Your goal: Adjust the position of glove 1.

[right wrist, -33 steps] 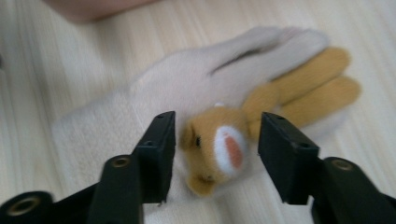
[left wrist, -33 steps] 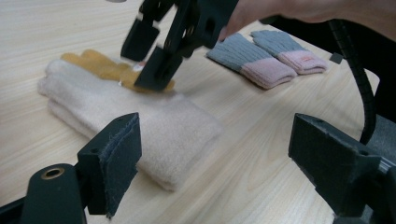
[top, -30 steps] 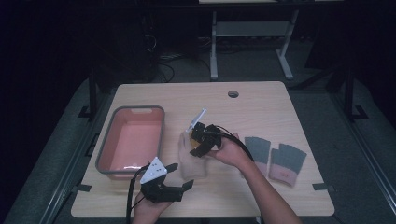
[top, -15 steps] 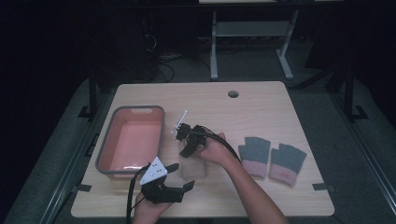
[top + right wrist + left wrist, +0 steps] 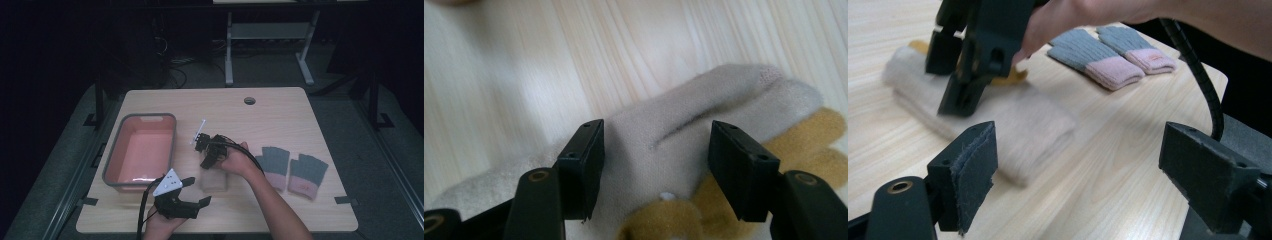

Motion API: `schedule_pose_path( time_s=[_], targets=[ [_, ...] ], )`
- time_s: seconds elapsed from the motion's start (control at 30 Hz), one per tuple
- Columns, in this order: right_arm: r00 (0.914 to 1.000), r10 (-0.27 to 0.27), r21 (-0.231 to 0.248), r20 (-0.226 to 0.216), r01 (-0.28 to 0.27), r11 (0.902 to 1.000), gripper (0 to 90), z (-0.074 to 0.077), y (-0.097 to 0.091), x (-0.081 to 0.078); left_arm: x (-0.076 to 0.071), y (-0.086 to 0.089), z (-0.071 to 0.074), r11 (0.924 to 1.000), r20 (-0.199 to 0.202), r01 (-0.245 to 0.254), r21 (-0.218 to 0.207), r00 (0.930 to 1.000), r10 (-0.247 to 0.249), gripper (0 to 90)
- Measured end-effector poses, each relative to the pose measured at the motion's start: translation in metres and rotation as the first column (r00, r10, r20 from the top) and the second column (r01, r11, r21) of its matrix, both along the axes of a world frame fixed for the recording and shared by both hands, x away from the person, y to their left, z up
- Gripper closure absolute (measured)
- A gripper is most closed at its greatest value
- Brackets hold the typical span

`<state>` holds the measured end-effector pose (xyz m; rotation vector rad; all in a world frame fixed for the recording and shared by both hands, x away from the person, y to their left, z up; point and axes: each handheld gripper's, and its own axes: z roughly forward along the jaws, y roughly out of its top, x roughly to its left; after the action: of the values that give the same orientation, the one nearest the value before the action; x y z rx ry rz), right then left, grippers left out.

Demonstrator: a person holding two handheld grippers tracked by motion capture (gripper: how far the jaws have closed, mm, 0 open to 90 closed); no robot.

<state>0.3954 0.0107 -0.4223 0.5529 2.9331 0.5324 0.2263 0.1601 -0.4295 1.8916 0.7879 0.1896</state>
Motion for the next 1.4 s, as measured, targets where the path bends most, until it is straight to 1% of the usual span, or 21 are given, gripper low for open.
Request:
schedule_pose_path(
  time_s=[0.07, 0.17, 0.33, 0.43, 0.47, 0.57, 0.63, 0.67, 0.7, 0.77, 0.9, 0.93, 1.03, 1.07, 1.1, 1.13, 1.17, 1.23, 1.3, 1.33, 1.4],
  targets=[
    [0.9999, -0.013, -0.006, 0.002, 0.013, 0.9999, 39.3, 0.001, -0.007, 0.001, 0.0, 0.0, 0.0, 1.0, -0.005, 0.0, 0.001, 1.0, 0.0, 15.9],
    [0.9993, -0.036, 0.01, -0.001, 0.036, 0.9993, 38.9, 0.0, -0.017, 0.001, 0.0, -0.002, 0.0, 0.9999, -0.01, 0.003, -0.011, 1.0, -0.003, 15.9],
    [0.9979, -0.064, 0.003, 0.002, 0.064, 0.9979, 38.0, 0.0, -0.031, 0.0, 0.0, -0.007, -0.002, 0.9999, -0.014, 0.017, 0.0, 0.9998, -0.017, 15.9],
    [0.9973, -0.073, 0.006, 0.001, 0.073, 0.9973, 37.7, 0.0, -0.036, -0.002, 0.001, -0.009, -0.005, 0.9996, -0.021, 0.024, 0.012, 0.9995, -0.024, 15.9],
    [0.9972, -0.075, 0.014, 0.001, 0.075, 0.9971, 37.2, 0.0, -0.038, -0.002, 0.001, -0.01, -0.006, 0.9996, -0.025, 0.025, 0.015, 0.9994, -0.025, 15.9],
    [0.9943, -0.105, 0.044, -0.02, 0.106, 0.9934, 34.3, 0.003, -0.041, -0.003, 0.002, -0.011, -0.006, 0.9996, -0.026, 0.024, 0.014, 0.9994, -0.024, 15.9],
    [0.9932, -0.116, 0.064, -0.015, 0.116, 0.9911, 32.8, 0.007, -0.043, -0.005, 0.002, -0.01, -0.006, 0.9996, -0.022, 0.024, 0.014, 0.9995, -0.024, 15.9],
    [0.9929, -0.119, 0.073, -0.009, 0.119, 0.9902, 32.6, 0.01, -0.045, -0.005, 0.002, -0.01, -0.006, 0.9997, -0.025, 0.023, 0.011, 0.9994, -0.022, 15.9],
    [0.9924, -0.123, 0.086, -0.009, 0.123, 0.9887, 31.7, 0.011, -0.046, -0.006, 0.003, -0.01, -0.005, 0.9998, -0.036, 0.021, 0.001, 0.9991, -0.021, 15.9],
    [0.9908, -0.134, 0.125, -0.018, 0.135, 0.9829, 30.6, 0.017, -0.051, -0.008, 0.004, -0.01, -0.005, 0.9995, -0.052, 0.023, -0.024, 0.9983, -0.024, 15.9],
    [0.9856, -0.168, 0.18, -0.021, 0.169, 0.9691, 29.3, 0.024, -0.063, -0.012, 0.005, -0.011, -0.003, 0.9994, -0.069, 0.025, -0.025, 0.9972, -0.027, 15.9],
    [0.9837, -0.178, 0.196, -0.025, 0.18, 0.964, 29.3, 0.025, -0.066, -0.013, 0.006, -0.012, -0.004, 0.9993, -0.07, 0.021, -0.03, 0.9973, -0.023, 15.9],
    [0.9793, -0.2, 0.21, -0.031, 0.202, 0.9567, 29.3, 0.028, -0.073, -0.016, 0.008, -0.014, -0.003, 0.9987, -0.091, 0.013, -0.049, 0.9957, -0.017, 15.9],
    [0.9779, -0.208, 0.216, -0.019, 0.208, 0.954, 29.3, 0.029, -0.076, -0.018, 0.01, -0.015, -0.002, 0.9987, -0.095, 0.011, -0.051, 0.9954, -0.016, 15.9],
    [0.9762, -0.216, 0.224, -0.023, 0.215, 0.9506, 29.3, 0.03, -0.079, -0.019, 0.011, -0.016, -0.002, 0.9985, -0.097, 0.013, -0.053, 0.9951, -0.018, 15.9],
    [0.9744, -0.223, 0.23, -0.031, 0.224, 0.947, 29.3, 0.03, -0.082, -0.02, 0.013, -0.018, -0.002, 0.9988, -0.09, 0.016, -0.047, 0.9957, -0.02, 15.9],
    [0.9724, -0.23, 0.236, -0.037, 0.233, 0.9436, 29.3, 0.031, -0.085, -0.022, 0.015, -0.02, -0.002, 0.999, -0.093, 0.015, -0.041, 0.9955, -0.019, 15.9],
    [0.9681, -0.247, 0.247, -0.041, 0.249, 0.9364, 29.2, 0.032, -0.092, -0.024, 0.017, -0.024, -0.003, 0.9992, -0.12, 0.012, -0.037, 0.9927, -0.016, 15.9],
    [0.962, -0.268, 0.271, -0.051, 0.272, 0.9233, 29.2, 0.034, -0.099, -0.026, 0.02, -0.027, -0.005, 0.9995, -0.133, 0.002, -0.03, 0.9911, -0.006, 15.9],
    [0.9593, -0.277, 0.285, -0.057, 0.281, 0.9165, 29.2, 0.035, -0.103, -0.027, 0.022, -0.028, -0.005, 0.9995, -0.141, 0.006, -0.03, 0.9899, -0.01, 15.9],
    [0.9532, -0.295, 0.299, -0.068, 0.301, 0.9054, 30.4, 0.035, -0.109, -0.029, 0.026, -0.03, -0.007, 0.9993, -0.169, -0.005, -0.038, 0.9856, -0.002, 15.9]
  ],
)
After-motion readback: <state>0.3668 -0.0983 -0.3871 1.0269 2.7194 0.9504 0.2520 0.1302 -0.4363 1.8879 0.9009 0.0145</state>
